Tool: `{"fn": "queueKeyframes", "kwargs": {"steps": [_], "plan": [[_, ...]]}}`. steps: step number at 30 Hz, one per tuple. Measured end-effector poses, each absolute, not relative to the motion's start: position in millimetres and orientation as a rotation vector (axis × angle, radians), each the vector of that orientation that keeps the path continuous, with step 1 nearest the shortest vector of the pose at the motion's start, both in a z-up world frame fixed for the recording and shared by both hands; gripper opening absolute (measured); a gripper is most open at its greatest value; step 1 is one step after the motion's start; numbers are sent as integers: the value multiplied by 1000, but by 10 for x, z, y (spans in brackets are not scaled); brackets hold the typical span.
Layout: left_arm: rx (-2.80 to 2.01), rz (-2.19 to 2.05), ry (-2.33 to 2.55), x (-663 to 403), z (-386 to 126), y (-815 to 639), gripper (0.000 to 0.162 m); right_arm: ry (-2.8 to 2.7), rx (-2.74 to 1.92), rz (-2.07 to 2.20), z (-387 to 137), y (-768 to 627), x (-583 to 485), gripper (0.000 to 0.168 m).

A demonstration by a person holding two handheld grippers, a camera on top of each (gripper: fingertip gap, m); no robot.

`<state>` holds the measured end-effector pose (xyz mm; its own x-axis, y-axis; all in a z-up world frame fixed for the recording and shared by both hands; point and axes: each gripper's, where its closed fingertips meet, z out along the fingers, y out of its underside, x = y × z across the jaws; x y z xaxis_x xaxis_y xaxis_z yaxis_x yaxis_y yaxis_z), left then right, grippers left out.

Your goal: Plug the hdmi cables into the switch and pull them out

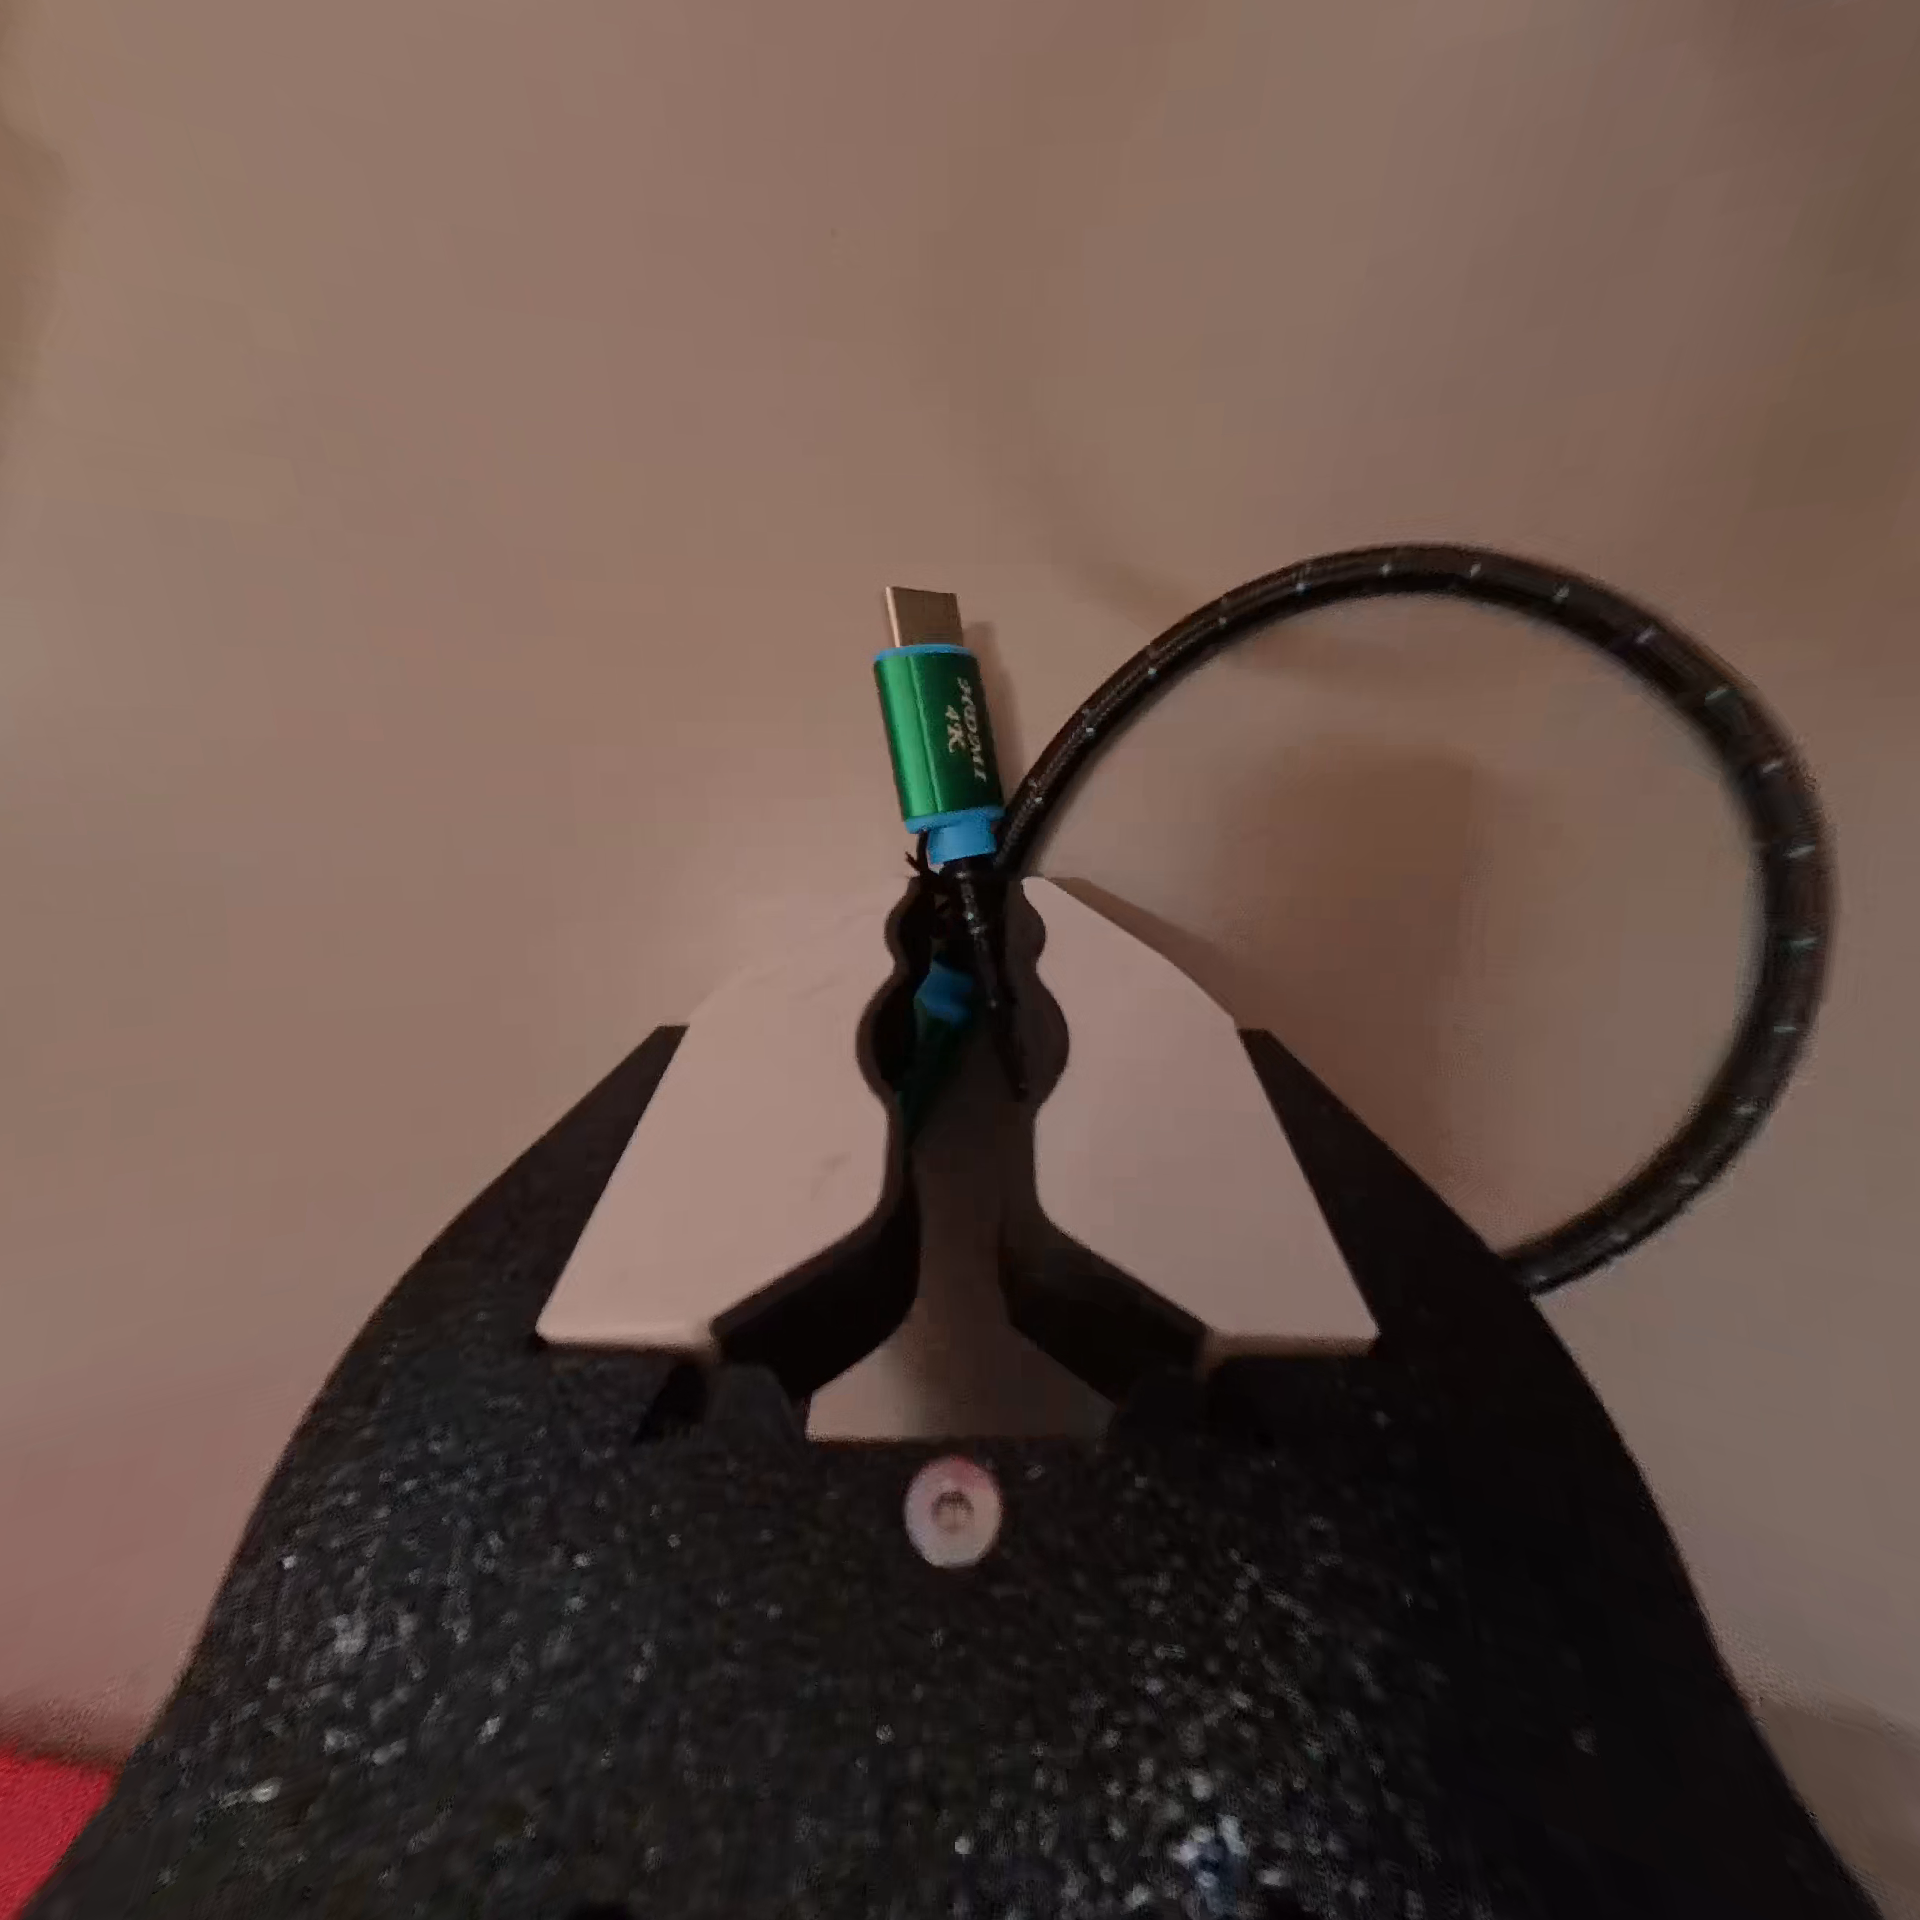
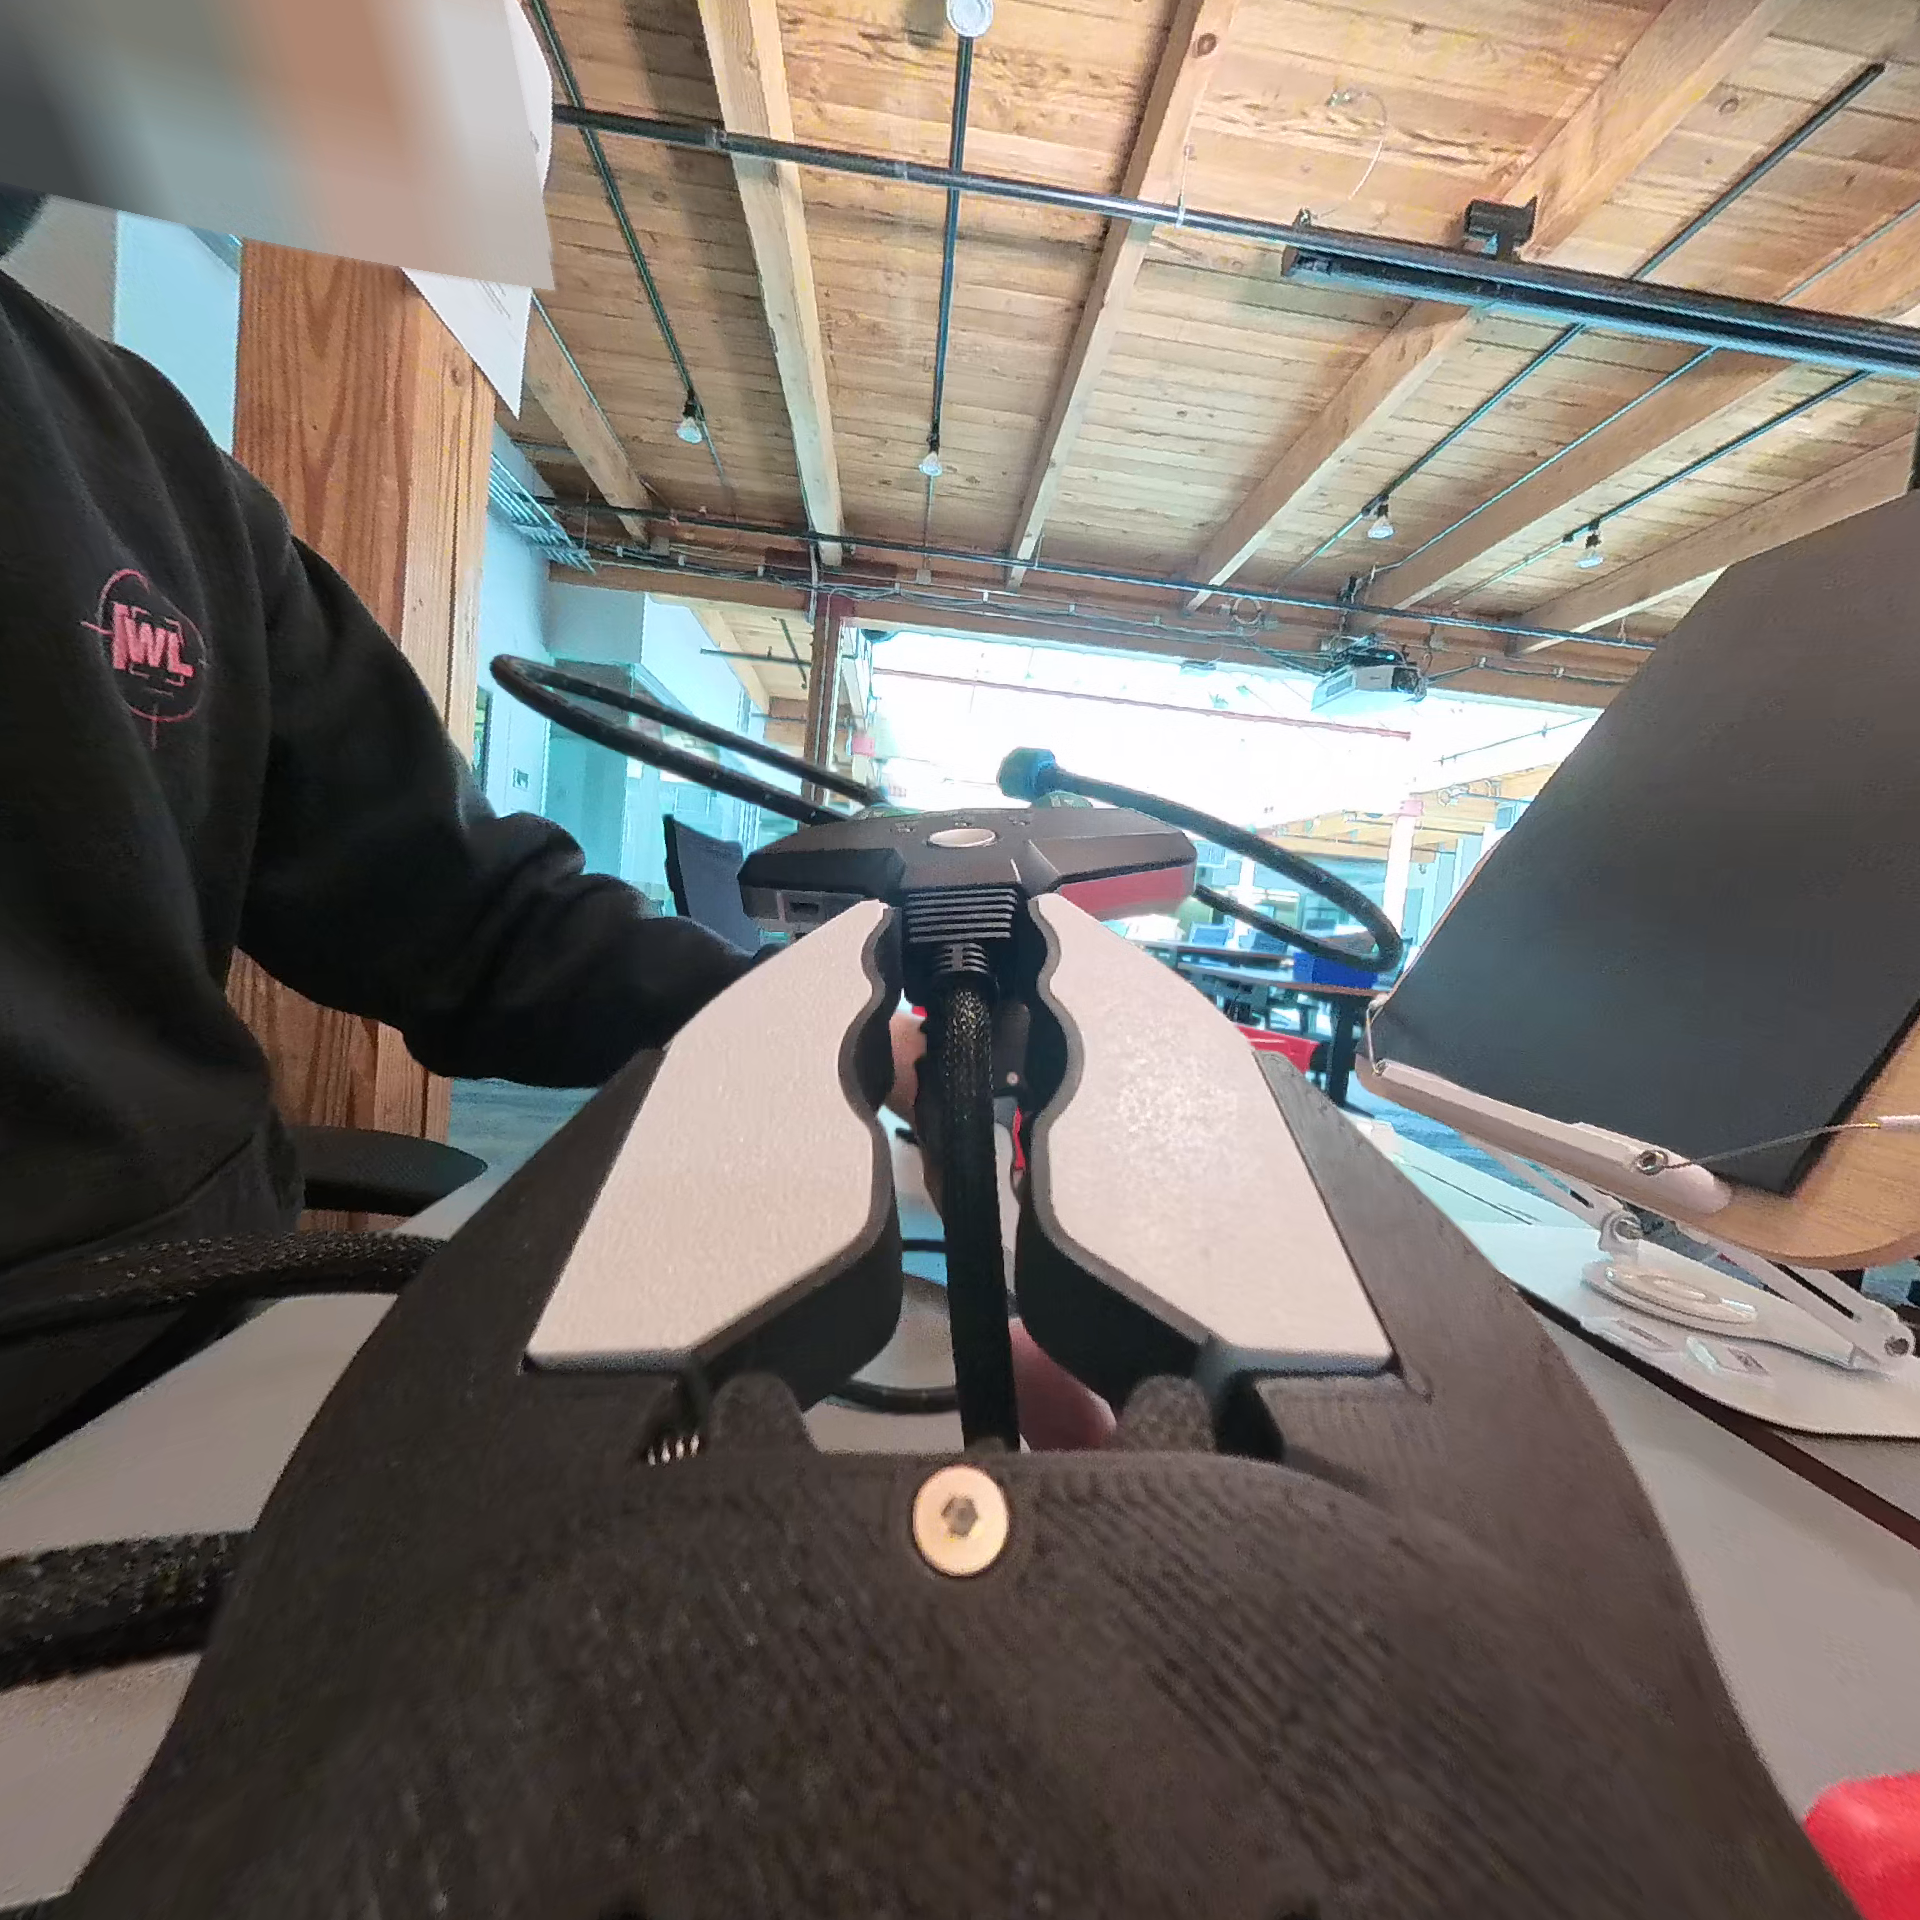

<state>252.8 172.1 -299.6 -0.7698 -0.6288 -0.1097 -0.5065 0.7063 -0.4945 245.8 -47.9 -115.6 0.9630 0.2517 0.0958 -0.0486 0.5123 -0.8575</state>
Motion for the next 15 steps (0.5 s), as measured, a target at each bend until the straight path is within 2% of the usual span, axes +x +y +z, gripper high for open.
{"fn": "queueKeyframes", "kwargs": {"steps": [3,6,12,15], "plan": [[-995,-911,2781,2346,-2801,1680,13,-238,-1062,175,-1198,-442,2429,21],[-713,-1183,2852,2122,-2229,1675,12,-262,-1108,172,-1245,-377,2385,21],[-270,-694,2810,2052,-1586,2073,12,-280,-1156,171,-1296,-283,2338,21],[-135,-630,2874,1929,-1646,1919,12,-278,-1148,163,-1279,-281,2338,22]]}}
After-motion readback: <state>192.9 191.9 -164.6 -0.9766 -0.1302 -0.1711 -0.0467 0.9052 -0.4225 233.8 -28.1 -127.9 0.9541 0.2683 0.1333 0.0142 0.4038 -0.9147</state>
